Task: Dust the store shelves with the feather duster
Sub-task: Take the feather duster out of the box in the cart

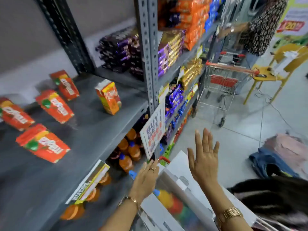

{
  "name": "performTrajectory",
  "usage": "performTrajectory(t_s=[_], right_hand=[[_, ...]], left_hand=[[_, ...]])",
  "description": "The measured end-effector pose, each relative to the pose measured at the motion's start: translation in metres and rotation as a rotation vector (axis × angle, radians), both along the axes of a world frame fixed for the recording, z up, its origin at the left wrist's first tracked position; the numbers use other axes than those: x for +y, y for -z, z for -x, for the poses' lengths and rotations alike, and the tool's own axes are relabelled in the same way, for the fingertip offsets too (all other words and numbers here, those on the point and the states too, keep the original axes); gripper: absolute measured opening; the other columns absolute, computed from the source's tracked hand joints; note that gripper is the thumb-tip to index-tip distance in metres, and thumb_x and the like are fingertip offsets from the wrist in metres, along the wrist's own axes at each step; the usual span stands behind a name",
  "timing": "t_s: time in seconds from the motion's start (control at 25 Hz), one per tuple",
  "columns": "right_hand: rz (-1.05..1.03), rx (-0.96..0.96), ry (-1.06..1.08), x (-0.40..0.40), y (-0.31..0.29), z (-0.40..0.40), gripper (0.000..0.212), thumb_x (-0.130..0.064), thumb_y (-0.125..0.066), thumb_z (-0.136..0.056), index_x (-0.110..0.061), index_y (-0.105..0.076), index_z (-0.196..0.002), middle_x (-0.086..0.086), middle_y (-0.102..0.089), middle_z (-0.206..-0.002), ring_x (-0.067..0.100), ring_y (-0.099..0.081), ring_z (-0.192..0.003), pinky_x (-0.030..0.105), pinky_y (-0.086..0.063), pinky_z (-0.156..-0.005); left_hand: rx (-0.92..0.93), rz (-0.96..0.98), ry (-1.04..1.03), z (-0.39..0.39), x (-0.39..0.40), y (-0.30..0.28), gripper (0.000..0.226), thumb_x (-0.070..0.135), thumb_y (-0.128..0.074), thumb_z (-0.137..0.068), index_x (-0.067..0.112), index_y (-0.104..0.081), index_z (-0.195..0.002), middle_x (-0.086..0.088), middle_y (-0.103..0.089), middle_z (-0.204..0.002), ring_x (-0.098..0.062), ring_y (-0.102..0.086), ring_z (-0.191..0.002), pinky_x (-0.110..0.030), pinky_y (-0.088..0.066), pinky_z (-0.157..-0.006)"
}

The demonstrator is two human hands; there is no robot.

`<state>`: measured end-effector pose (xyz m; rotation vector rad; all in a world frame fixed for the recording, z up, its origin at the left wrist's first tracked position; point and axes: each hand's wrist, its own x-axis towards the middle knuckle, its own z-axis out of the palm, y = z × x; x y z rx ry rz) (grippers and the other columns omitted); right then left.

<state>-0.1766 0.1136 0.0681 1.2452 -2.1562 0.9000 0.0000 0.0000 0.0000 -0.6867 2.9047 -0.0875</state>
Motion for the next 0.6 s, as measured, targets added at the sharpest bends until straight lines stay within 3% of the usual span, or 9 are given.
performTrajectory(t_s=[0.08,0.16,0.2,0.24,0.32,0.36,0.6], right_hand=[[-0.033,-0.014,0.051,0.000,0.031,0.003,0.054,-0.034,-0.024,-0.101,-0.023,-0.009,-0.151,-0.002,0.007,-0.158,0.019,-0.002,-0.143,0.044,-0.003,-0.112],[-0.069,-0.018,0.085,0.002,0.065,0.003,0.052,-0.036,-0.022,-0.102,-0.022,-0.010,-0.150,0.001,0.006,-0.158,0.019,-0.001,-0.143,0.045,-0.002,-0.112],[-0.078,-0.010,0.090,0.003,0.085,0.002,0.053,-0.035,-0.023,-0.102,-0.021,-0.009,-0.151,0.001,0.008,-0.158,0.019,-0.001,-0.143,0.045,-0.002,-0.113],[-0.089,0.003,0.079,0.004,0.099,0.003,0.054,-0.034,-0.026,-0.101,-0.021,-0.007,-0.151,0.000,0.009,-0.158,0.020,-0.001,-0.143,0.046,-0.001,-0.113],[-0.120,0.057,0.077,0.004,0.122,0.002,0.059,-0.030,-0.032,-0.099,-0.020,-0.005,-0.151,-0.001,0.010,-0.158,0.020,-0.002,-0.143,0.047,0.001,-0.113],[-0.135,0.073,0.084,0.005,0.132,0.001,0.061,-0.028,-0.034,-0.098,-0.020,-0.004,-0.151,-0.001,0.010,-0.158,0.020,-0.001,-0.143,0.047,0.002,-0.113],[-0.122,0.058,0.086,-0.001,0.145,-0.008,0.057,-0.030,-0.027,-0.100,-0.021,-0.002,-0.151,-0.002,0.012,-0.157,0.018,0.001,-0.143,0.044,0.004,-0.113]], left_hand=[[-0.097,-0.071,-0.018,0.011,-0.001,0.036,0.035,0.016,-0.072,-0.039,0.017,-0.077,-0.074,-0.002,-0.076,-0.078,-0.015,-0.069,-0.075,-0.026,-0.054,-0.063],[-0.221,-0.058,-0.035,0.022,0.000,0.066,0.026,0.019,-0.077,-0.034,0.020,-0.074,-0.060,0.000,-0.068,-0.058,-0.012,-0.062,-0.051,-0.018,-0.043,-0.040],[-0.272,-0.025,0.015,0.024,0.003,0.083,0.024,0.020,-0.080,-0.040,0.019,-0.074,-0.063,-0.001,-0.069,-0.064,-0.014,-0.062,-0.055,-0.018,-0.044,-0.043],[-0.339,-0.018,0.045,0.024,0.004,0.097,0.024,0.023,-0.079,-0.057,0.015,-0.075,-0.079,-0.006,-0.071,-0.084,-0.018,-0.065,-0.072,-0.023,-0.049,-0.054],[-0.421,0.040,0.040,0.025,0.002,0.126,0.029,0.014,-0.048,-0.092,0.007,-0.061,-0.116,-0.010,-0.051,-0.129,-0.025,-0.050,-0.113,-0.035,-0.043,-0.087],[-0.456,0.050,0.050,0.025,0.000,0.139,0.033,0.010,-0.038,-0.097,0.006,-0.055,-0.124,-0.009,-0.043,-0.136,-0.026,-0.042,-0.120,-0.038,-0.036,-0.094],[-0.506,0.108,0.118,0.027,0.001,0.154,0.034,0.010,-0.034,-0.098,0.009,-0.057,-0.123,-0.007,-0.050,-0.127,-0.027,-0.041,-0.118,-0.041,-0.034,-0.095]])
